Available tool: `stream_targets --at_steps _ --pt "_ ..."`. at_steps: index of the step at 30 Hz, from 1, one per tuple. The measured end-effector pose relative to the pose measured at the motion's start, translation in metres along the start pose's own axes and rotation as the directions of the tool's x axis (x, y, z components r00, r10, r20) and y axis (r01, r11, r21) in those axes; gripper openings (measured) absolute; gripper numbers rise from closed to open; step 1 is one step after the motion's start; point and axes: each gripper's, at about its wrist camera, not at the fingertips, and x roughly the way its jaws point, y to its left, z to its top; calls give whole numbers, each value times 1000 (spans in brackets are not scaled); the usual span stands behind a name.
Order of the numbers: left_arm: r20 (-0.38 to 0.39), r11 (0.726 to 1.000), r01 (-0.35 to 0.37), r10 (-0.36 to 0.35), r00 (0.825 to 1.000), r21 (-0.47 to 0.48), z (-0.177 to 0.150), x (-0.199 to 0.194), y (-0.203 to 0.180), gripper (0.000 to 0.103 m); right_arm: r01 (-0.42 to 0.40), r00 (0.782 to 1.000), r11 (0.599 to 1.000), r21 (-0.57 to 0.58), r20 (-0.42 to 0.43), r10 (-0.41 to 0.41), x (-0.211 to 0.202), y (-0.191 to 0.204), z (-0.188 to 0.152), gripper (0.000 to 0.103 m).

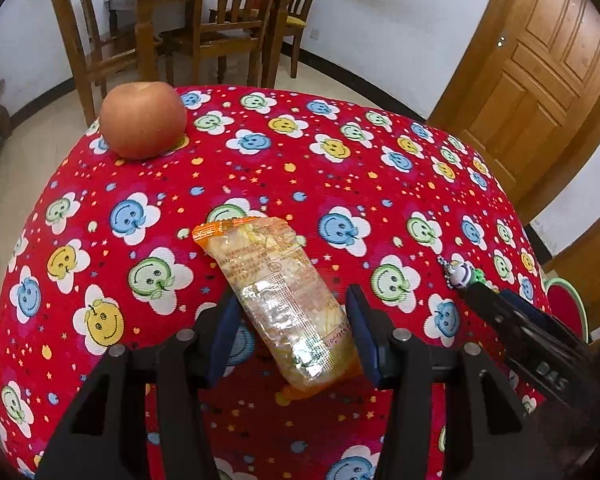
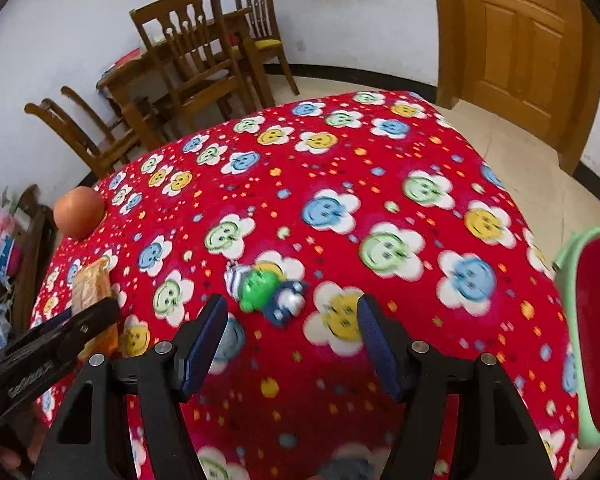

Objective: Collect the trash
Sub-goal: 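Grasp the green toy figure with the right gripper while the left gripper holds the snack bag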

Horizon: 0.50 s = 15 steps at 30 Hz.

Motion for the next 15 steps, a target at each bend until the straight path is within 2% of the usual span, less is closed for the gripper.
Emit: stream_targets --at_steps 3,6,15 --pt "-3 1000 9 -9 1000 -10 1 0 3 53 2 1000 1000 -22 13 -2 4 7 2 66" --pt "0 1000 16 -16 1000 -5 1 -1 2 53 21 1000 998 -54 24 -19 5 11 0 47" --pt "29 999 25 -26 999 43 -2 -8 -16 53 -27 999 999 -20 24 27 -5 2 -6 46"
